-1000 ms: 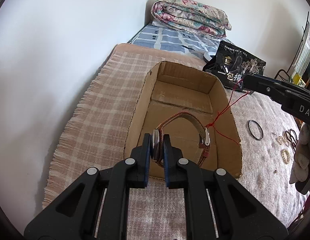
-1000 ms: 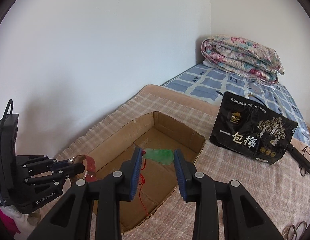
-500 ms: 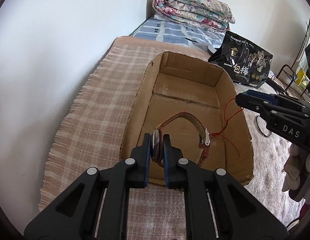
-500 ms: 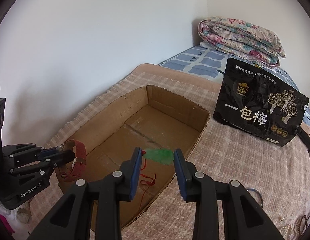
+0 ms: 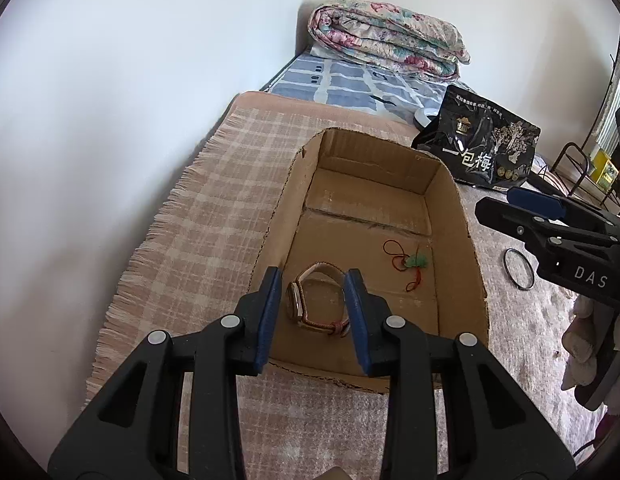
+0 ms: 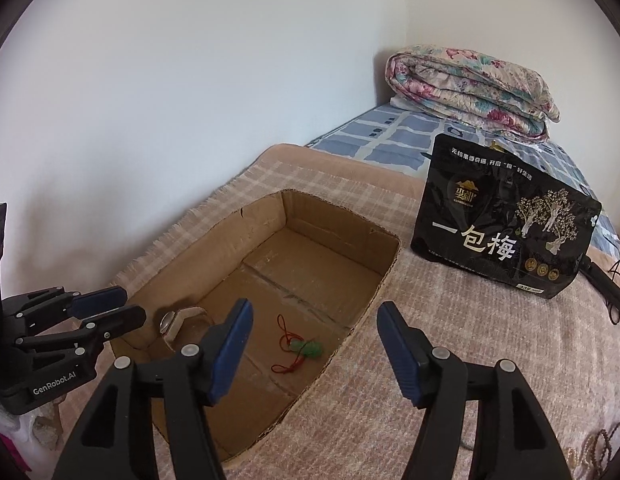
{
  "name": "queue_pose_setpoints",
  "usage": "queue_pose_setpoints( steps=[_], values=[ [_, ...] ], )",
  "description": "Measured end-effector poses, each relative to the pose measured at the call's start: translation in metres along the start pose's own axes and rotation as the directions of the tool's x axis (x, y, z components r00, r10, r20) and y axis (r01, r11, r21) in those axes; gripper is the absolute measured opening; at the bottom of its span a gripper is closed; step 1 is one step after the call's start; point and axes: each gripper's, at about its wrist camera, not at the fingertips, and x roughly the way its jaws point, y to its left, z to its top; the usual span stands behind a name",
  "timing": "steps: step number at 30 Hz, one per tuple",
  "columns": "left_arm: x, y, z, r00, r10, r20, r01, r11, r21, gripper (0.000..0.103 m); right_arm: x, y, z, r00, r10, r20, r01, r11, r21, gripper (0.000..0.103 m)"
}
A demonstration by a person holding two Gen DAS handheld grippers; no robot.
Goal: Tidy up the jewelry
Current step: 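Open both tools to drop the watch and pendant into the box, then move the left tool to the white pearl while the right tool approaches the wooden bead necklace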
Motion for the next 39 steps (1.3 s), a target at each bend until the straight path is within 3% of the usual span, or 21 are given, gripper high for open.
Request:
queue_pose_setpoints(
  steps=[25,39],
  values=[
    [-0.087,-0.06,-0.005,0.991,-0.034,0.131,0.025,0.998,0.064,0.032,-0.102,-0.028,0.008,0.988,-0.116,0.102,0.115,0.993,0.017,0.067],
    [-0.108,-0.109,-0.016,0.985,-0.097,0.145,0.077,0.988,0.134,0.033,-0.176,-0.079,-0.008,0.971,-0.192,0.144,0.184,0.981,0.065,0.078]
  ],
)
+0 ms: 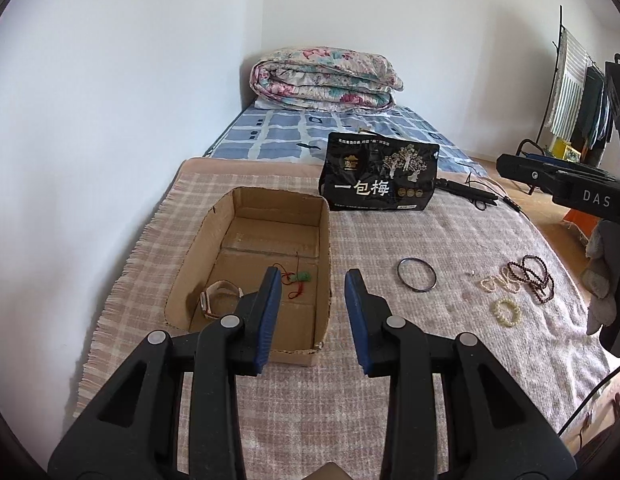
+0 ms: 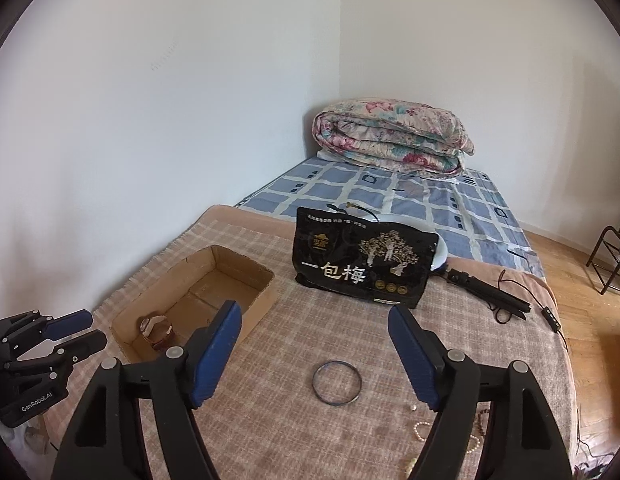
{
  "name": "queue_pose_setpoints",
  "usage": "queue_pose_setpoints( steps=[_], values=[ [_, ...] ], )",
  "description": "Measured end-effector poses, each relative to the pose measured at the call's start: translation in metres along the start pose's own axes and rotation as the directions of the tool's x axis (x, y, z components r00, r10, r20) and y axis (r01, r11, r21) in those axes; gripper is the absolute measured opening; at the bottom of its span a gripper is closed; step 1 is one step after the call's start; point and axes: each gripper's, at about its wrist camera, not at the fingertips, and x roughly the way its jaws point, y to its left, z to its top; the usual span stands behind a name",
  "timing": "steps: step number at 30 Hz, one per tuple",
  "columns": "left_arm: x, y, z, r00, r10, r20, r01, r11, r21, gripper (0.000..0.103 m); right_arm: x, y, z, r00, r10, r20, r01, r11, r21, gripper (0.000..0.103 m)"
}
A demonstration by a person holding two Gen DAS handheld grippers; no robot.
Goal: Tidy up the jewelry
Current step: 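Move the left tool to the white pearl while the right tool approaches the wooden bead necklace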
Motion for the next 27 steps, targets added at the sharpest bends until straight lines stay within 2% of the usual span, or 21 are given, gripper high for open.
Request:
queue_pose_setpoints(
  steps=[2,4,6,17,27],
  values=[
    [0.001,-0.009,-0.001,1.0,-0.01,-0.004,0.01,1.0,0.013,0.035,-0.007,-0.013,-0.003,1.0,-0.017,0.001,0.017,1.0,0.01,0.079],
    [0.002,-0.019,-0.003,1.0,-0.02,-0.004,0.02,0.999,0.027,0.049,-0.017,-0.027,-0.006,0.999,-0.037,0.009,0.037,0.999,0.02,0.081],
    [0.001,-0.028,-0.005,0.999,-0.033,0.003,0.033,0.999,0.035,0.054,-0.026,-0.041,-0.009,0.998,-0.062,0.018,0.061,0.998,0.024,0.083],
    [0.014,-0.076,-0.013,0.996,-0.09,-0.029,0.092,0.993,0.078,0.054,-0.07,-0.118,-0.047,0.986,-0.164,0.021,0.162,0.985,0.063,0.086],
    [0.034,-0.116,-0.03,0.988,-0.126,-0.087,0.136,0.983,0.12,0.054,-0.083,-0.196,-0.098,0.964,-0.261,-0.056,0.267,0.951,0.156,0.086]
  ],
)
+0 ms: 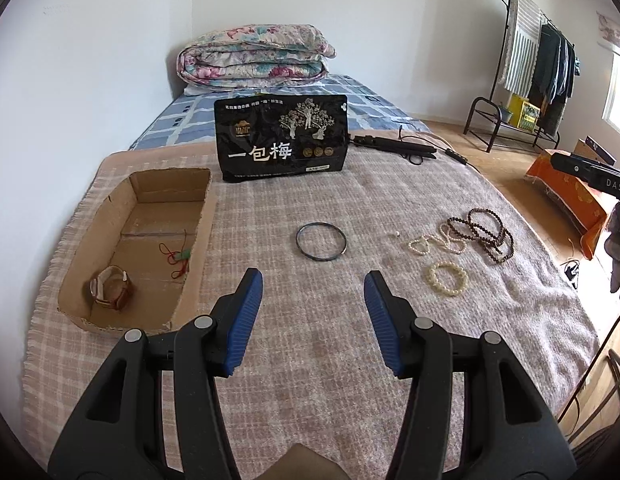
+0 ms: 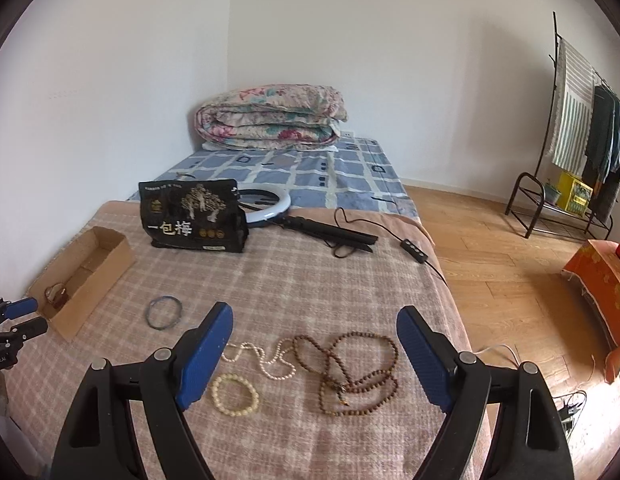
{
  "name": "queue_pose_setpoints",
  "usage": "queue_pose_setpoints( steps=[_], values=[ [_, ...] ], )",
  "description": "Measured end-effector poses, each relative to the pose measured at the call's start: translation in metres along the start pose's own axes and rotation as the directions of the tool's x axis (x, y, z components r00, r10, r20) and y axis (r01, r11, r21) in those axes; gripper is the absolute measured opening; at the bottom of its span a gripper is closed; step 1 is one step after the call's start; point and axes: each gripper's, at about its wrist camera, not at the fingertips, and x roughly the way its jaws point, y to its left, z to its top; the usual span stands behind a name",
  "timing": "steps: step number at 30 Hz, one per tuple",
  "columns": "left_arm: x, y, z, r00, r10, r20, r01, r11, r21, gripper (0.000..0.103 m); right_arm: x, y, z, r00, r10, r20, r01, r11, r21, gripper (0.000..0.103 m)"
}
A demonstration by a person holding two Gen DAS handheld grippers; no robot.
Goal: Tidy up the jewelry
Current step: 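Move the left tool to the white pearl while the right tool approaches the wooden bead necklace, then grasp the white pearl with the left tool while the right tool grasps the wooden bead necklace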
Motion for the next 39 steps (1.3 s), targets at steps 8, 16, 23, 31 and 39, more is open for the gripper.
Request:
queue_pose_setpoints(
  steps=[8,16,23,31,39],
  values=[
    [0.027,-0.021,-0.013,0.996,-0.067,-0.056,0.069,0.997,0.029,0.054,0.032,-0.048,-0.032,0.996,-0.003,-0.088,0.006,0.999,0.034,0.092],
    [0.058,-0.041,-0.028,0.984,-0.125,-0.128,0.133,0.989,0.057,0.054,0.067,-0.057,-0.057,0.983,0.046,-0.177,-0.053,0.998,-0.036,0.092],
    [0.087,-0.064,-0.044,0.967,-0.159,-0.2,0.182,0.978,0.106,0.039,0.098,-0.053,-0.072,0.968,0.085,-0.238,-0.106,0.991,-0.079,0.084],
    [0.113,-0.079,-0.056,0.951,-0.176,-0.253,0.21,0.971,0.112,0.028,0.125,-0.044,-0.079,0.947,0.142,-0.289,-0.186,0.973,-0.134,0.074],
    [0.123,-0.078,-0.059,0.948,-0.178,-0.263,0.21,0.972,0.101,0.026,0.154,-0.034,-0.085,0.924,0.166,-0.345,-0.241,0.953,-0.186,0.068]
  ],
)
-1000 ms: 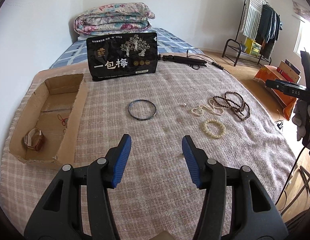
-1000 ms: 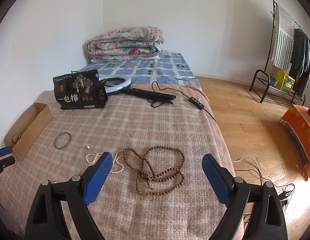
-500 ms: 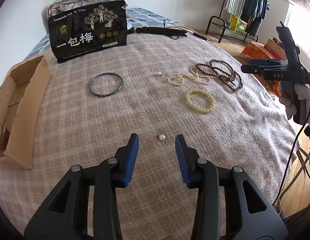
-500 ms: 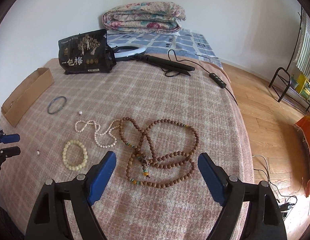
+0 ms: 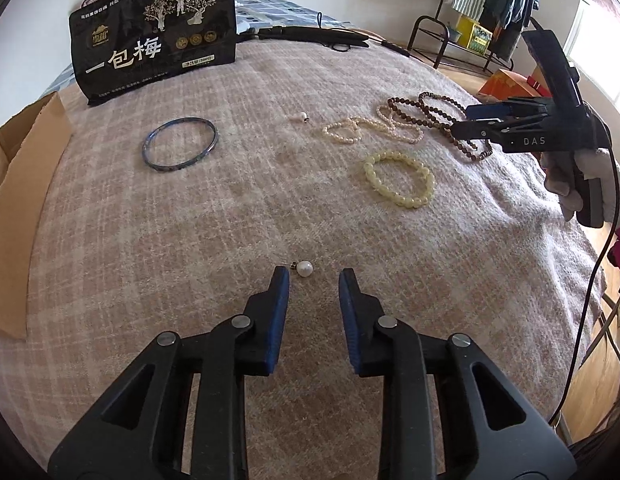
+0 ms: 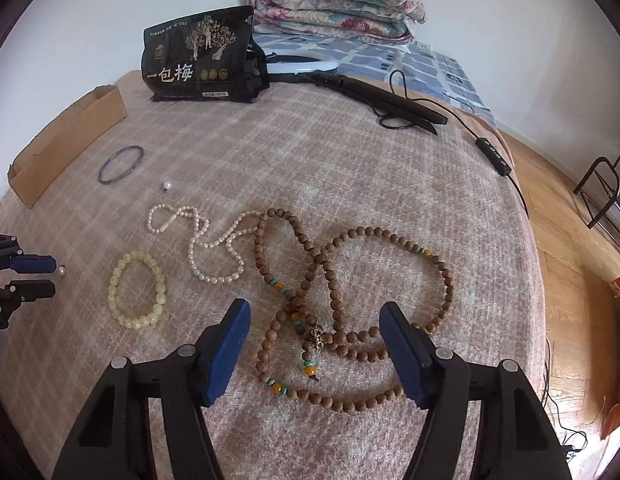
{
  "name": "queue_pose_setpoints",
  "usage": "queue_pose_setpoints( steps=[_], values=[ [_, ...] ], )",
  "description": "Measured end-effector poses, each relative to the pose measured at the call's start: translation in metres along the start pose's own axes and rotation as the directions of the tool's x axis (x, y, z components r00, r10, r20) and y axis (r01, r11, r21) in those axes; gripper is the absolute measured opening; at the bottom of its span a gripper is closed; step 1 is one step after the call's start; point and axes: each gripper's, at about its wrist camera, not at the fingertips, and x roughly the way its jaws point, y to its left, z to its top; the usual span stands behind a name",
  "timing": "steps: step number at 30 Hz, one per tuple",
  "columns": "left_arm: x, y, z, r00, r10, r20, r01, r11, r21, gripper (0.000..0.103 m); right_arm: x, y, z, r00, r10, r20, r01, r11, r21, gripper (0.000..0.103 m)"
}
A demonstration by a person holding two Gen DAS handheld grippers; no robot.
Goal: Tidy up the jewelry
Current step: 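Grasp the white pearl with the left tool while the right tool grasps the wooden bead necklace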
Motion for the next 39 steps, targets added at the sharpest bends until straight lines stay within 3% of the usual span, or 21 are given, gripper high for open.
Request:
queue_pose_setpoints(
  steps=[8,19,21,26,30,32,34,36,39],
  values=[
    [0.004,0.001,0.002,1.0,0.004,0.001,-0.004,1.0,-0.001,0.021,0.026,0.0,-0.003,0.997,0.021,-0.074,-0.022,1.0,-0.015,0.061],
    [0.013,0.002,0.005,1.0,0.016,-0.008,-0.016,1.0,0.009,0.017,0.027,0.001,-0.003,0.995,0.017,-0.094,-0.019,1.0,-0.018,0.048],
    [0.015,0.004,0.006,1.0,0.02,-0.009,-0.02,1.0,0.008,0.012,0.027,0.001,-0.003,0.995,0.014,-0.098,-0.016,1.0,-0.022,0.046],
    [0.015,0.007,0.007,1.0,0.017,-0.003,-0.017,1.0,-0.006,0.007,0.027,0.002,-0.002,0.995,0.01,-0.099,-0.013,0.999,-0.032,0.033],
    [0.009,0.006,0.005,1.0,0.024,0.021,-0.024,1.0,0.004,0.008,0.027,0.006,-0.001,0.995,-0.004,-0.1,-0.002,0.998,-0.055,0.031],
    [0.008,0.007,0.005,0.999,0.038,0.015,-0.038,0.999,0.003,0.014,0.027,0.006,-0.002,0.995,-0.004,-0.099,-0.002,0.998,-0.056,0.031],
    [0.007,0.008,0.006,0.999,0.041,0.028,-0.041,0.999,0.003,0.039,0.027,0.006,-0.002,0.995,-0.001,-0.097,-0.004,0.999,-0.054,0.031],
    [0.007,0.007,0.008,0.998,0.048,0.045,-0.048,0.999,0.01,0.05,0.027,0.006,-0.002,0.995,-0.002,-0.097,-0.003,0.999,-0.055,0.031],
    [0.009,0.002,0.011,0.998,0.037,0.051,-0.039,0.998,0.042,0.05,0.027,0.006,-0.002,0.995,-0.002,-0.098,-0.003,0.998,-0.056,0.031]
  ],
)
